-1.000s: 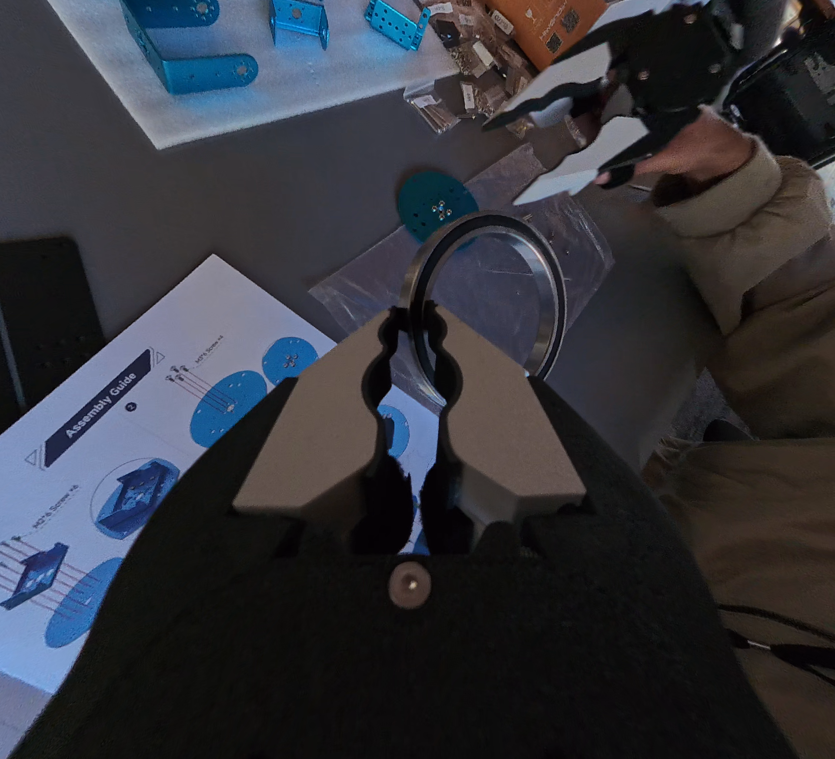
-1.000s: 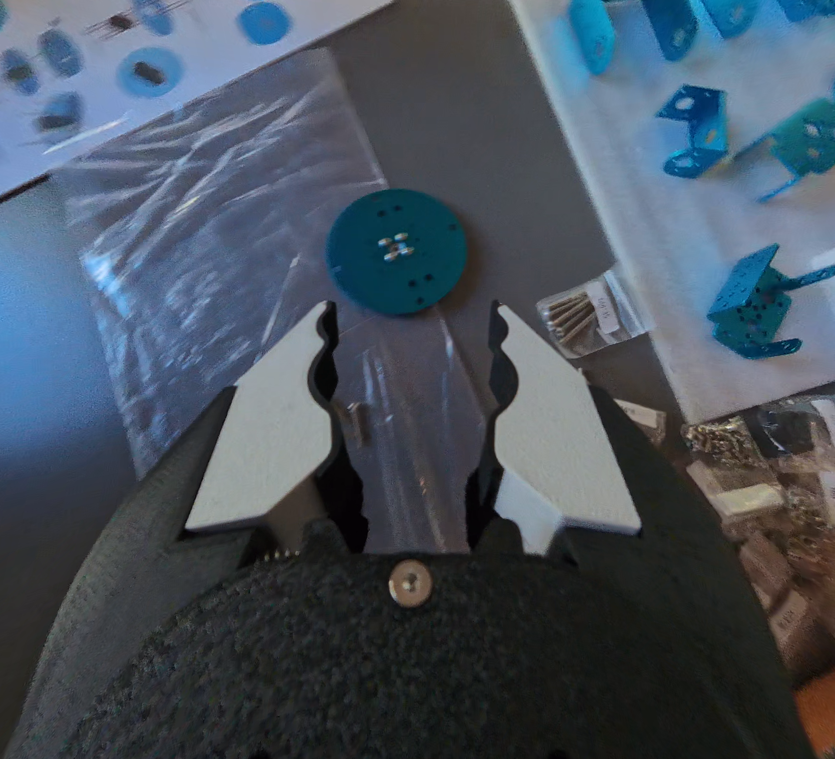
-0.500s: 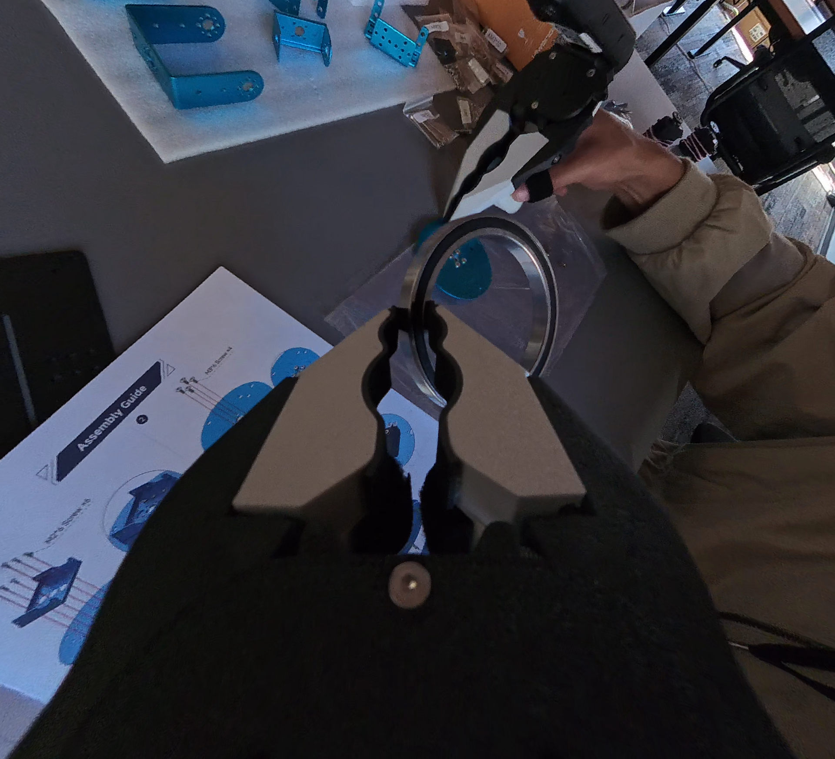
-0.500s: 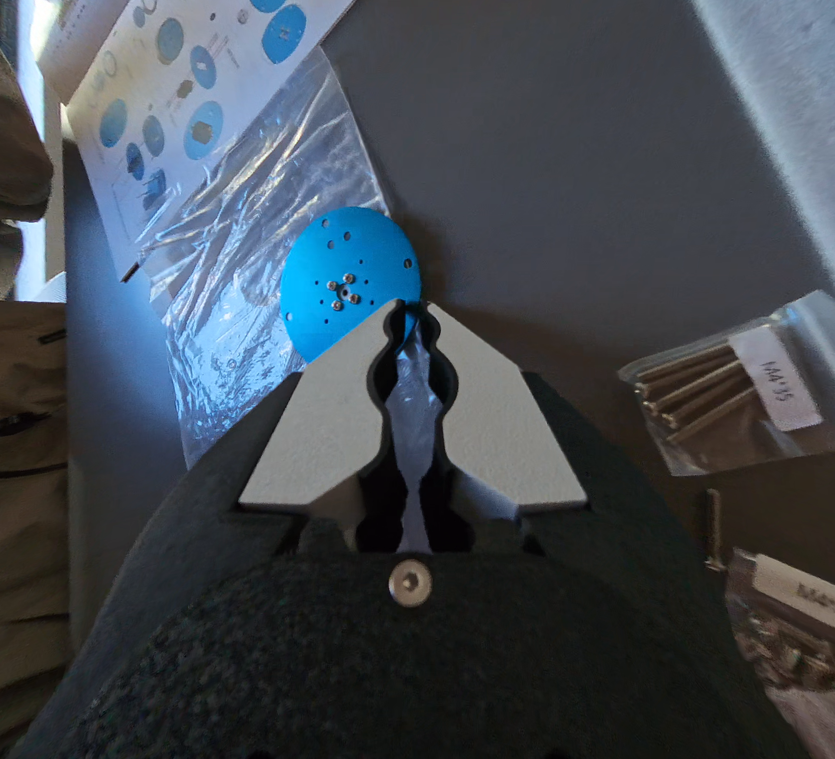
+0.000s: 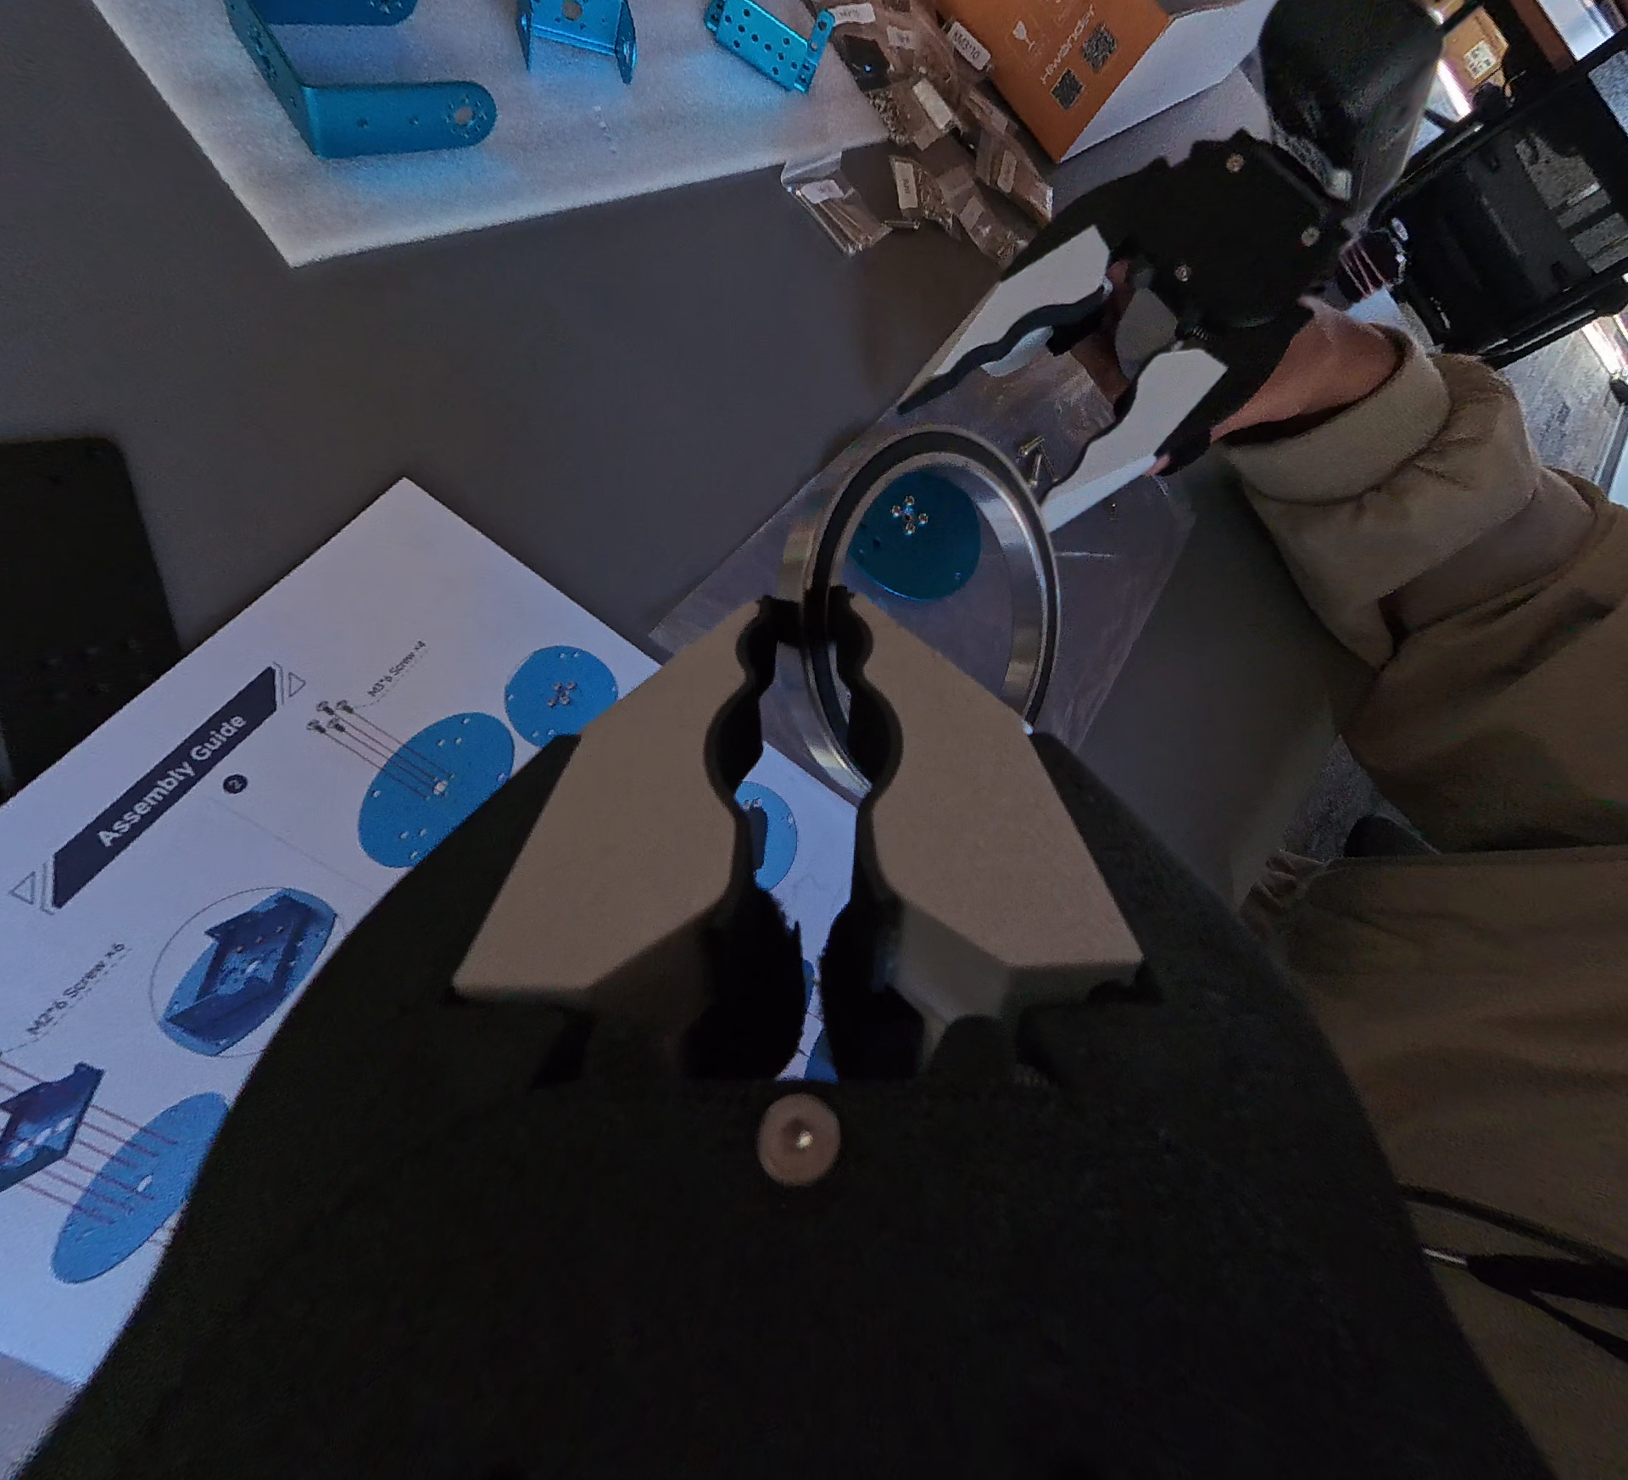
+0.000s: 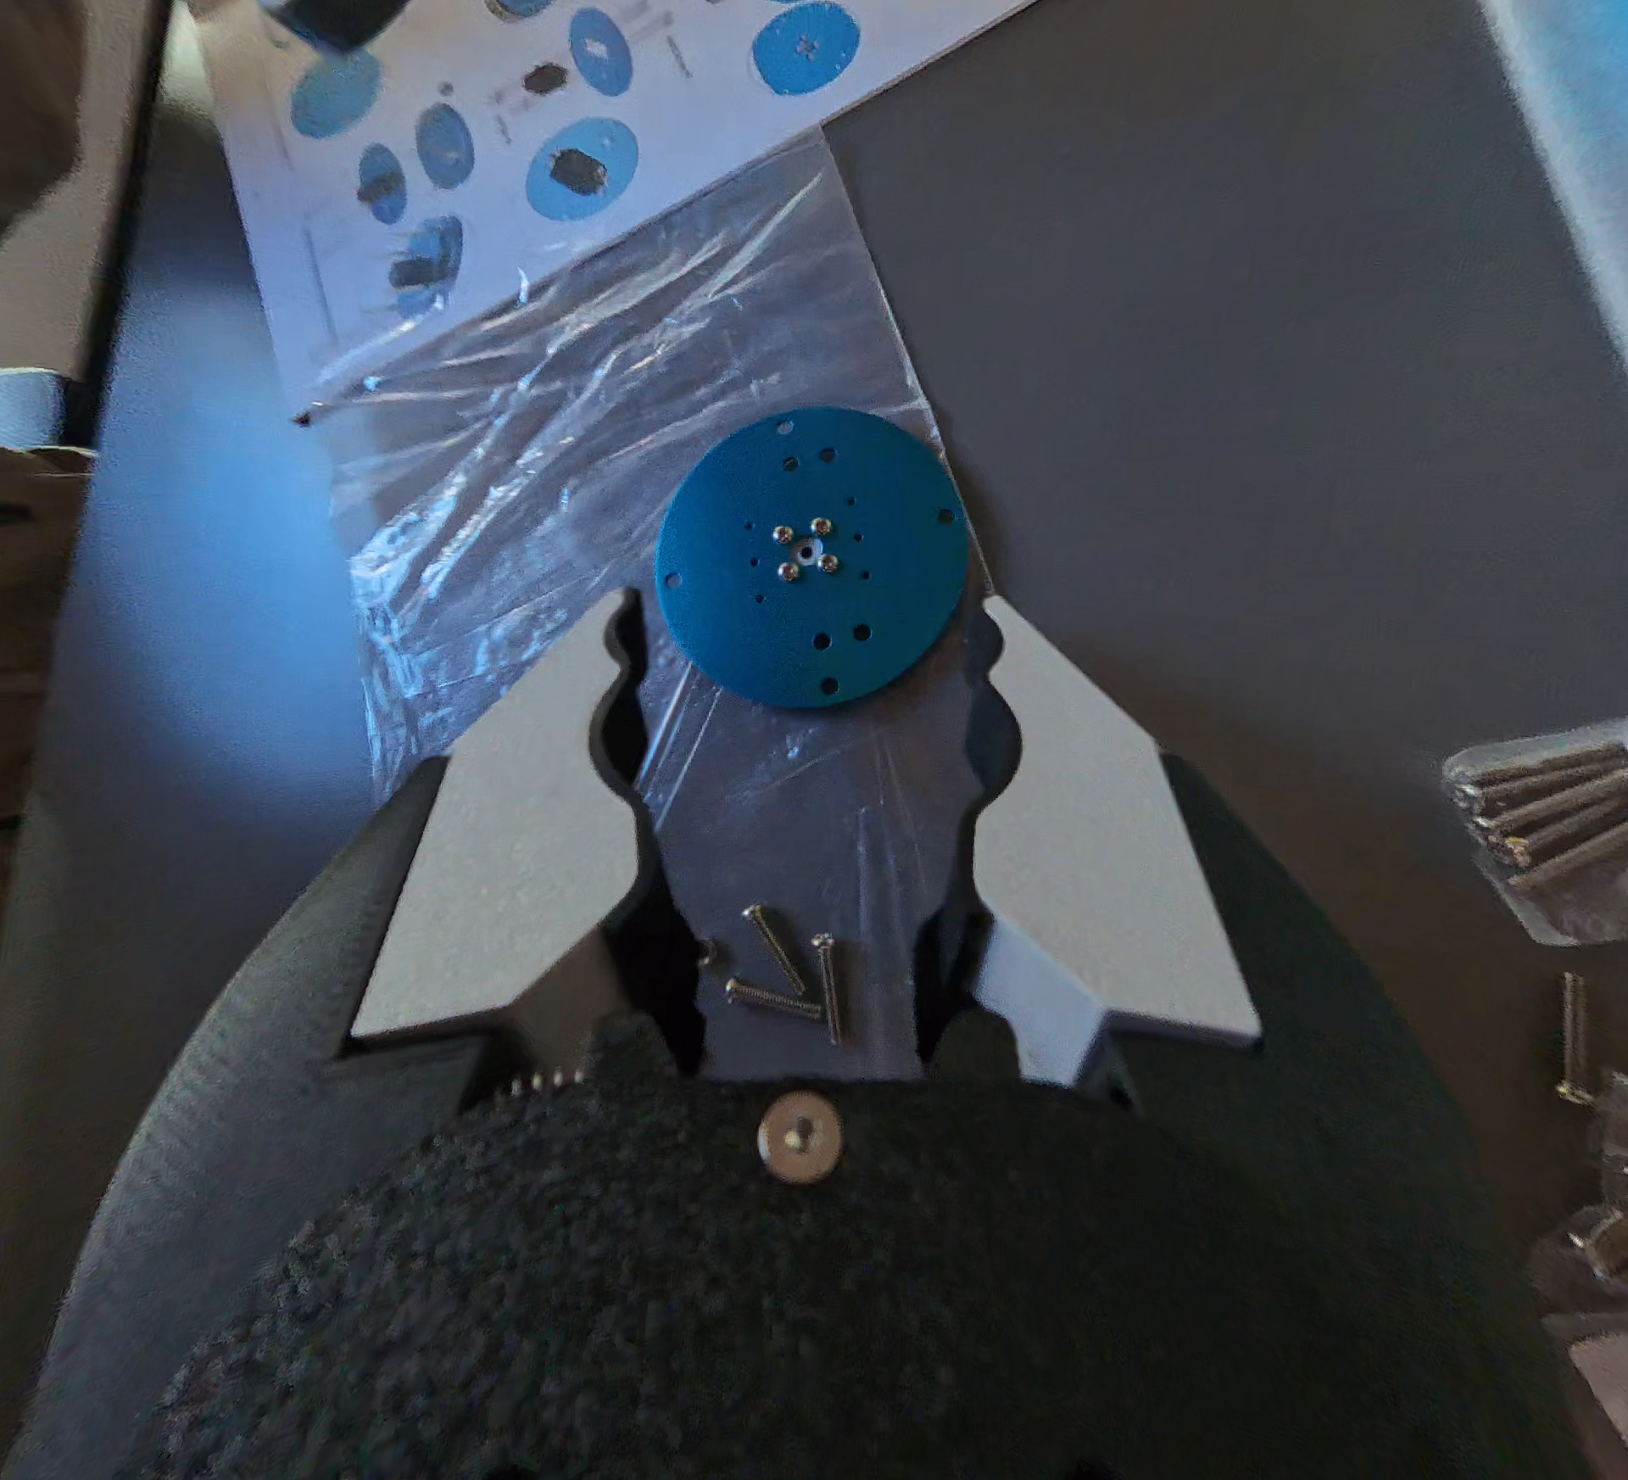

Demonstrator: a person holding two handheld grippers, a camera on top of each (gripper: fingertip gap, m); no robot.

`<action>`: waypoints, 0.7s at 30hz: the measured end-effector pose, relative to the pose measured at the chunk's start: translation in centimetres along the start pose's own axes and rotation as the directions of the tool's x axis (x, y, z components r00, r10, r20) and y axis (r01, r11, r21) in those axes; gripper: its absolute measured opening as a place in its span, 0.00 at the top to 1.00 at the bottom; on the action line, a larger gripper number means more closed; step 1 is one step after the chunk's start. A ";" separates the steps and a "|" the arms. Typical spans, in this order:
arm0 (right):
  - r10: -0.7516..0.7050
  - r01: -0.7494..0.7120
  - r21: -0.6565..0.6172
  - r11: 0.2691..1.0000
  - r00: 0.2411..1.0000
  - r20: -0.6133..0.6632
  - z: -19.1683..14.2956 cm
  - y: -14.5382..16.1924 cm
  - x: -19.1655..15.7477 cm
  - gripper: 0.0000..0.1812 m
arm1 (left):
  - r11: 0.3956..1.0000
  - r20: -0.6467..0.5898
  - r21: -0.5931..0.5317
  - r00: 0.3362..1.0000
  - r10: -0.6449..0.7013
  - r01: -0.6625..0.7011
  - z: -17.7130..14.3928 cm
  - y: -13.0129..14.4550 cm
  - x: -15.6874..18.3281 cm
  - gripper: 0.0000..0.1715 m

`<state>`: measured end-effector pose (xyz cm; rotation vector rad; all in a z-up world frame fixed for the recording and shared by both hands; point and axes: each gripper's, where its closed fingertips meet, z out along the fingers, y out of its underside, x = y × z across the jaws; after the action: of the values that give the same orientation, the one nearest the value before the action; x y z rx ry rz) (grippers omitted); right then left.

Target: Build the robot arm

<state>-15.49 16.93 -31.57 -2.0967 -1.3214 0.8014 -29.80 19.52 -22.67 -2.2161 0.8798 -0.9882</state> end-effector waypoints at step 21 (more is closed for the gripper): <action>-0.135 0.120 -0.084 0.989 0.970 -0.203 2.3 1.1 -1.7 0.54 | 1.000 -0.011 -0.003 1.000 0.002 -0.002 0.3 0.8 0.8 0.95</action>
<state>-17.09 15.26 -33.56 -2.0619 -1.3707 0.4732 -29.40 18.50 -23.03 -2.2135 0.8892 -1.0001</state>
